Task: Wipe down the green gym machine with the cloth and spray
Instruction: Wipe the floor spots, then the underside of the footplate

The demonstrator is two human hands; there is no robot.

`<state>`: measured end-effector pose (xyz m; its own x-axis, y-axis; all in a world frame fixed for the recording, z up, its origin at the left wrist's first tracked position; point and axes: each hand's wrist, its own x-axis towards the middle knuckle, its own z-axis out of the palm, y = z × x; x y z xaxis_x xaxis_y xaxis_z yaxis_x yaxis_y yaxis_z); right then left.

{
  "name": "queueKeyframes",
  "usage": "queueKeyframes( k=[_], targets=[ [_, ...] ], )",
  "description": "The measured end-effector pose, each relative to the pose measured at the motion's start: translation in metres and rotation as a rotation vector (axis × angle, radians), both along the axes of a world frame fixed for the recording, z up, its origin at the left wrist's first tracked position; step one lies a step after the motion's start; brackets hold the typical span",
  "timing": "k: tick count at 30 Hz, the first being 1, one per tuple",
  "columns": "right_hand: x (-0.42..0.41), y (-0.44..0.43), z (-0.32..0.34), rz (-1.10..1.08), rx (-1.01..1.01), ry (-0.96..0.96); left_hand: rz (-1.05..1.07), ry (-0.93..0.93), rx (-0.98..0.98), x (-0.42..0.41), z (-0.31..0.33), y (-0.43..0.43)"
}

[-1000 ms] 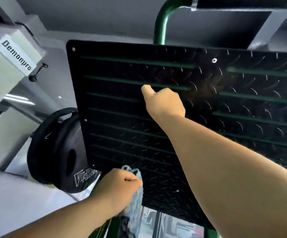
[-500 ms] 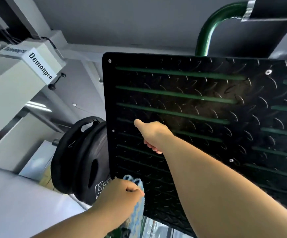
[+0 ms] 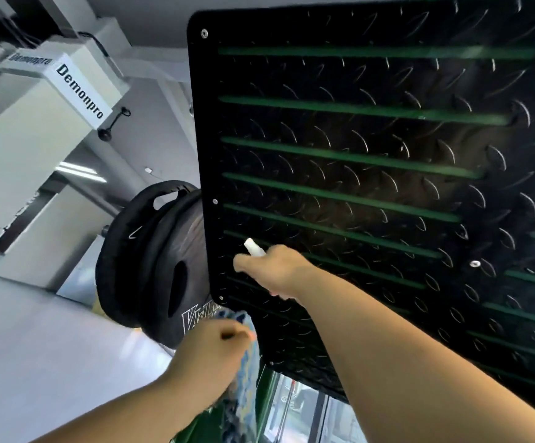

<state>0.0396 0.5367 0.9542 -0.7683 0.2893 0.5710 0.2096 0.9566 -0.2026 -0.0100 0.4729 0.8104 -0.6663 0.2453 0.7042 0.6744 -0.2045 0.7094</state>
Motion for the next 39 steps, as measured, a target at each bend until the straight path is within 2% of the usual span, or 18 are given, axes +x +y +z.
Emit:
queueKeyframes(
  k=[3,6,8,12,18,20,22,24,26,29,32,35,37,39],
  targets=[
    [0.003,0.01,0.0,0.089,0.09,-0.027,0.104,-0.096,0.271,0.002,0.023,0.0],
    [0.01,0.025,0.004,0.214,0.079,0.0,0.153,-0.106,0.414,0.009,0.058,-0.005],
    [0.015,0.032,0.003,0.252,0.09,0.018,0.138,-0.128,0.434,0.008,0.079,-0.005],
    [0.02,0.042,-0.002,0.277,0.036,0.172,0.028,-0.123,0.456,0.005,0.095,0.009],
    [0.023,0.056,-0.004,0.286,-0.053,0.11,0.126,0.043,0.485,0.005,0.088,0.027],
    [0.023,0.06,-0.004,0.292,-0.088,0.084,0.111,0.006,0.473,0.006,0.088,0.031],
    [0.022,0.059,-0.007,0.294,-0.068,0.07,0.01,-0.157,0.46,0.006,0.09,0.032],
    [0.019,0.059,-0.012,0.301,-0.042,0.061,-0.19,-0.305,0.401,0.007,0.089,0.035],
    [0.018,0.064,-0.017,0.313,-0.01,0.022,-0.273,-0.264,0.349,0.004,0.081,0.046],
    [0.024,0.072,-0.024,0.386,-0.066,0.0,-0.211,-0.156,0.387,0.007,0.071,0.057],
    [0.026,0.079,-0.032,0.464,-0.202,0.055,-0.364,-0.33,0.514,0.015,0.074,0.058],
    [0.029,0.087,-0.034,0.421,-0.037,0.128,-0.57,-0.494,0.547,0.021,0.086,0.062],
    [0.034,0.087,-0.034,0.403,0.073,0.125,-0.581,-0.553,0.555,0.025,0.093,0.065],
    [0.038,0.086,-0.034,0.418,0.085,0.15,-0.554,-0.583,0.568,0.027,0.095,0.067]
  ],
)
